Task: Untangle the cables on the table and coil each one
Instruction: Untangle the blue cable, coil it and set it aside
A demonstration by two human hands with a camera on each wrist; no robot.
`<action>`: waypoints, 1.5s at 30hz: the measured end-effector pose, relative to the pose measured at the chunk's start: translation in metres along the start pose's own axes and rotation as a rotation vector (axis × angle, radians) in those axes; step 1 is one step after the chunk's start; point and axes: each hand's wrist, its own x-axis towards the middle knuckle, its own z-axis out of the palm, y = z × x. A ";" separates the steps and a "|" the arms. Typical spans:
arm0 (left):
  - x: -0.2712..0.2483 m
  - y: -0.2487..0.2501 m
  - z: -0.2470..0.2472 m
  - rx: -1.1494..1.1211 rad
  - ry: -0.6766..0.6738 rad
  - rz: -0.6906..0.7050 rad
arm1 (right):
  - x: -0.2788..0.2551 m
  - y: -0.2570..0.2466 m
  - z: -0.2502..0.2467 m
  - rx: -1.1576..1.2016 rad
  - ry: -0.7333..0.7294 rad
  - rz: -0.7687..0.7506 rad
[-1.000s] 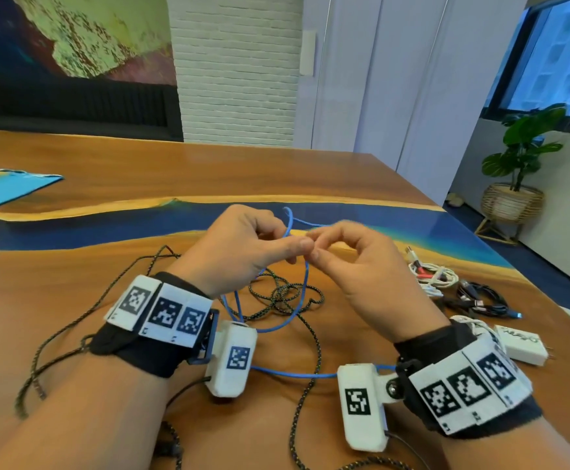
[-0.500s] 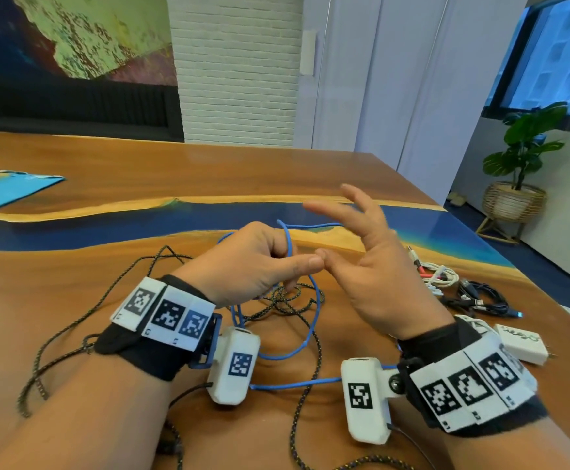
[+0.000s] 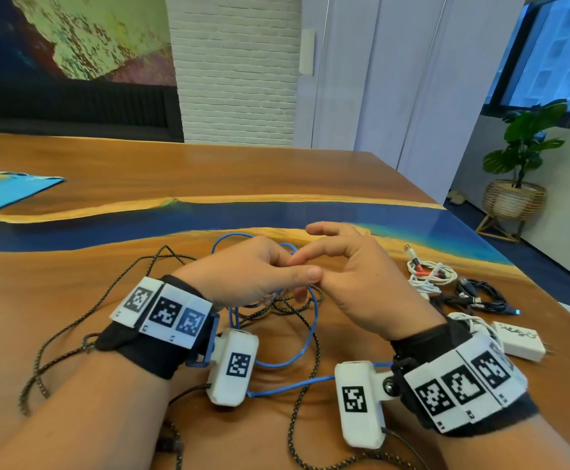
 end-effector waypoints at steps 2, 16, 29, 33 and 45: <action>0.000 0.002 0.000 0.021 0.003 -0.021 | 0.000 0.002 -0.004 -0.041 0.002 0.023; 0.007 -0.012 -0.024 -0.171 0.658 -0.056 | 0.004 0.000 -0.026 0.655 0.446 0.004; 0.008 0.007 -0.001 -0.560 0.398 0.168 | 0.004 0.007 -0.017 0.562 0.410 0.062; 0.006 0.015 0.016 -0.566 0.201 0.077 | 0.003 0.004 -0.013 0.521 0.382 0.028; 0.006 0.016 -0.013 -1.339 0.454 0.359 | -0.006 -0.005 0.001 0.194 -0.218 0.075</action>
